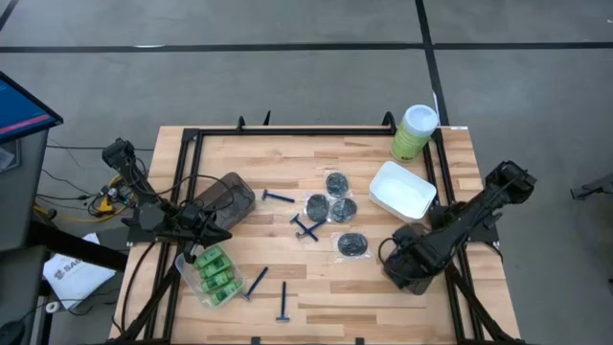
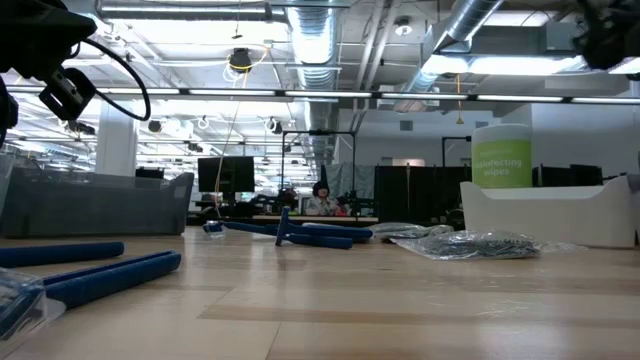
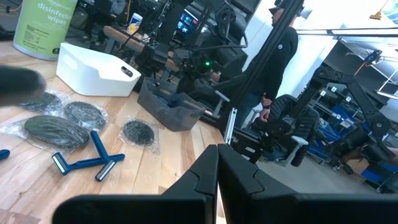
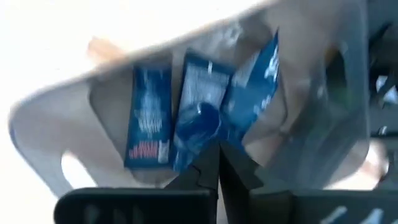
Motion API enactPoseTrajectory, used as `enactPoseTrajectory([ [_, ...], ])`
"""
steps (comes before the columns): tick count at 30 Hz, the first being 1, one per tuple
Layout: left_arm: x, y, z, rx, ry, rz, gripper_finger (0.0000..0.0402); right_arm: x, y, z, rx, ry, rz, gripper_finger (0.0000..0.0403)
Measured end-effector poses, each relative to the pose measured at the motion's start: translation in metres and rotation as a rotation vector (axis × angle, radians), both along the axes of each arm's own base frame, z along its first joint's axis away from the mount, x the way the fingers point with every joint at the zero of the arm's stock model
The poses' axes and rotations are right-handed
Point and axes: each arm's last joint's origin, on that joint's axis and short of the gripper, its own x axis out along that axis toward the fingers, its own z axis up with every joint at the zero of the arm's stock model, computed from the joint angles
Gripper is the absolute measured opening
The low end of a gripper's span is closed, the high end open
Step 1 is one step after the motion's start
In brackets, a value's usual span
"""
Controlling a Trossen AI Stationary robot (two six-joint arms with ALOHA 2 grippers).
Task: Pick & Place Travel size toiletries
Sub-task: Put the blue shave cream into the right black bin, then put the black hairbrush into the white bin
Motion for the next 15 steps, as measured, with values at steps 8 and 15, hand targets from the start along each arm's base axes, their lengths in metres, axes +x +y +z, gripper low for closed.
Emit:
enactPoseTrajectory([
  [8, 0.000, 0.000, 0.000, -0.004, -0.003, 0.000, 0.0002, 0.017, -0.030, 0.020, -0.050, -0.112, 0.071, 0.0001],
  [15, 0.000, 0.000, 0.000, -0.004, -0.003, 0.000, 0.0002, 0.015, -0.058, 0.056, -0.028, -0.226, 0.088, 0.0001],
])
